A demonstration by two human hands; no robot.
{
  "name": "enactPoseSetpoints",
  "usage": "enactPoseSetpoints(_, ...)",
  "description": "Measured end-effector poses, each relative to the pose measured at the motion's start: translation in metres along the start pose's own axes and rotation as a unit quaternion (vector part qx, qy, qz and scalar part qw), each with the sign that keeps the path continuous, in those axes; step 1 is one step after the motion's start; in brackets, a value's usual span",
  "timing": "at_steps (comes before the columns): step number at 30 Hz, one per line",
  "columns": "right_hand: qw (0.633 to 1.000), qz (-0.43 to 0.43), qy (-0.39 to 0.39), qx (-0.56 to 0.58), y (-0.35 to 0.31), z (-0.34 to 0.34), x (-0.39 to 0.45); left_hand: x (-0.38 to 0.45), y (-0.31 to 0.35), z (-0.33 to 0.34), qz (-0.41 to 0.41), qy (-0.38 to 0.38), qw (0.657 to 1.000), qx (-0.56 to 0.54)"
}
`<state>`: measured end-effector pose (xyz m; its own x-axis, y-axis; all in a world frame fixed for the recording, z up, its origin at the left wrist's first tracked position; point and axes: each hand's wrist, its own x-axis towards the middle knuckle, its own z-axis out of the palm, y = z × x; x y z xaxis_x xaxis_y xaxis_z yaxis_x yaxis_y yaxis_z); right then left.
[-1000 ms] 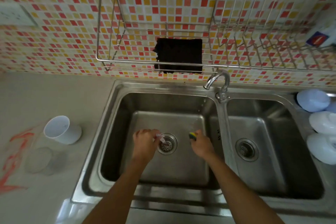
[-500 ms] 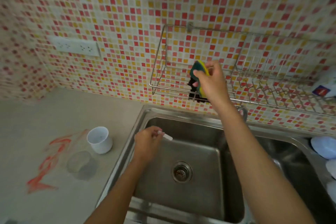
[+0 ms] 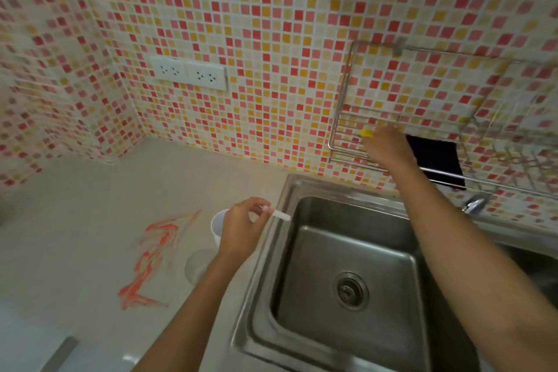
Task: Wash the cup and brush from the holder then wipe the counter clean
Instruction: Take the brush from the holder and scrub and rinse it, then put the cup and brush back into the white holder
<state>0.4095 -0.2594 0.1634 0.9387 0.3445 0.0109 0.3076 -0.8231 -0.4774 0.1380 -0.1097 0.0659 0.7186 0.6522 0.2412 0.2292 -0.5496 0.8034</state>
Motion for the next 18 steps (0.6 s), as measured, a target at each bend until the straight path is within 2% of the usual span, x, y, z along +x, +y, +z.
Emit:
enactPoseSetpoints(2, 0.997, -0.012, 0.065, -0.043, -0.002, 0.005, -0.004, 0.009, -0.017, -0.018, -0.002, 0.018, 1.000, 0.005)
enactPoseSetpoints(4, 0.979, -0.064, 0.187, -0.057, -0.002, 0.012, -0.014, 0.017, -0.037, -0.033, -0.010, 0.024, 1.000, 0.013)
enactPoseSetpoints(6, 0.940, -0.151, 0.306, 0.003, -0.008, 0.030, -0.036, 0.025, -0.059, -0.046, -0.018, 0.012, 0.999, 0.028)
enactPoseSetpoints(8, 0.906, -0.219, 0.352, 0.083, -0.019, 0.064, -0.068, 0.032, -0.083, -0.052, -0.024, -0.016, 0.998, 0.051)
enactPoseSetpoints(9, 0.902, -0.239, 0.339, 0.118, -0.025, 0.088, -0.087, 0.035, -0.094, -0.053, -0.031, -0.033, 0.997, 0.061)
enactPoseSetpoints(11, 0.920, -0.247, 0.255, 0.168, -0.032, 0.142, -0.120, 0.038, -0.112, -0.051, -0.046, -0.070, 0.993, 0.078)
enactPoseSetpoints(14, 0.970, -0.176, 0.011, 0.169, -0.035, 0.222, -0.152, 0.041, -0.127, -0.047, -0.043, -0.108, 0.988, 0.104)
enactPoseSetpoints(16, 0.972, -0.128, -0.119, 0.158, -0.036, 0.259, -0.162, 0.044, -0.132, -0.045, -0.030, -0.118, 0.986, 0.112)
enactPoseSetpoints(18, 0.970, -0.105, -0.158, 0.151, -0.038, 0.278, -0.166, 0.050, -0.134, -0.046, -0.010, -0.126, 0.985, 0.122)
